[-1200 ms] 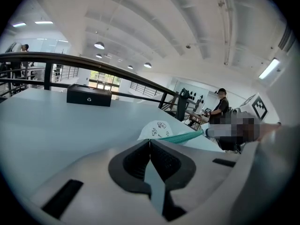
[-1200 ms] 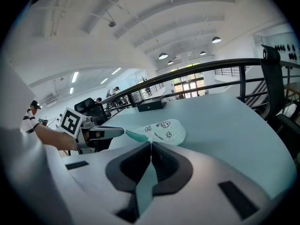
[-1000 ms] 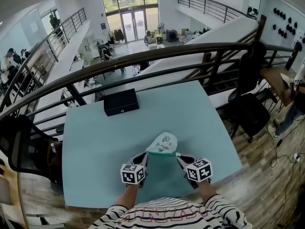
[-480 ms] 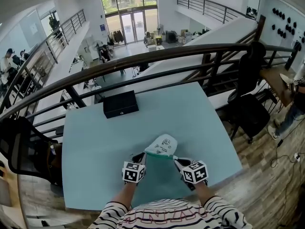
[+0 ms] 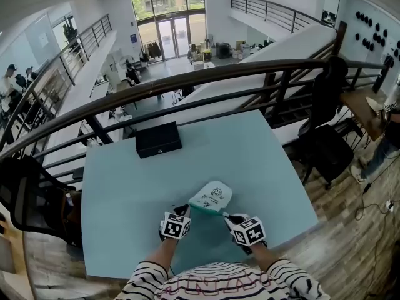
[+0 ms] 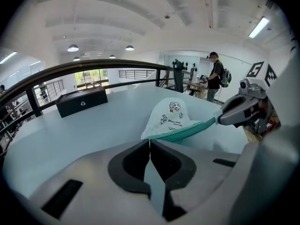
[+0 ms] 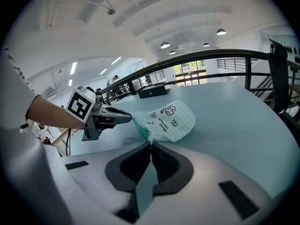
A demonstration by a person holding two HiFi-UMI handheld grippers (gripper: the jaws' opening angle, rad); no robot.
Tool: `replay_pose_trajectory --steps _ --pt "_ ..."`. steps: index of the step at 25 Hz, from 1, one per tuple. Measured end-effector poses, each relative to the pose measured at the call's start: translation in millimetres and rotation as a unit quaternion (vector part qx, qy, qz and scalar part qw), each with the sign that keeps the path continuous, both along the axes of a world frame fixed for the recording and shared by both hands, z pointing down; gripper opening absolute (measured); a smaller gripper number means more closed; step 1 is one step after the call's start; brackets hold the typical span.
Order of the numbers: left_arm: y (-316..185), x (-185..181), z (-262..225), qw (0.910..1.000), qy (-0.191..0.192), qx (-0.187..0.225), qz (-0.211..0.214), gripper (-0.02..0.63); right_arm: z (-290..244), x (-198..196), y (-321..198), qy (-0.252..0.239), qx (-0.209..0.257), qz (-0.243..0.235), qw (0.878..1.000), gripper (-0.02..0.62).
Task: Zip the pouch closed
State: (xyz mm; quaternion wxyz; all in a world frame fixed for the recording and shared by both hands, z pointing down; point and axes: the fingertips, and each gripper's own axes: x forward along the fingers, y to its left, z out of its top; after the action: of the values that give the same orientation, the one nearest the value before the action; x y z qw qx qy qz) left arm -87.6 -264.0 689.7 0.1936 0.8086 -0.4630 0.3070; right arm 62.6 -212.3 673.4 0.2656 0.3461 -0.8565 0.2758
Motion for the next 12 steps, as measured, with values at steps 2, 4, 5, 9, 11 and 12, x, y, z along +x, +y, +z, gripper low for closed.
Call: replay_pose_trajectory --steps 2,4,5,9,11,12 --pt "0.7 -0.5 3.4 1.0000 -0.003 -0.008 -0.002 0.028 0.9 -1.4 1.0 0.013 0.008 -0.005 1.000 0.034" --pt "1.1 -1.4 5.8 0.9999 -0.006 -0.014 -0.006 0.028 2.0 -3.2 2.2 0.022 0.012 -0.006 1.000 0.034" --pt "1.4 -1.7 7.0 0.9998 -0.006 -0.016 -0.007 0.028 2.8 -3.8 2.8 0.026 0.013 -0.004 1.000 0.034" --pt "5.3 -5.2 9.2 0.9997 -0.001 -0.024 -0.008 0.028 4.5 -3.7 7.0 0.032 0.013 0.014 0.999 0.035" --pt "6.7 -7.5 8.4 0.9996 0.006 -0.025 -0.008 0.029 5.1 -2.2 9.1 0.031 0.012 0.025 0.999 0.035" --pt "7.6 -8.2 7.9 0.9996 0.009 -0.025 -0.008 0.029 5.2 -0.8 10.1 0.030 0.012 0.031 0.999 0.035"
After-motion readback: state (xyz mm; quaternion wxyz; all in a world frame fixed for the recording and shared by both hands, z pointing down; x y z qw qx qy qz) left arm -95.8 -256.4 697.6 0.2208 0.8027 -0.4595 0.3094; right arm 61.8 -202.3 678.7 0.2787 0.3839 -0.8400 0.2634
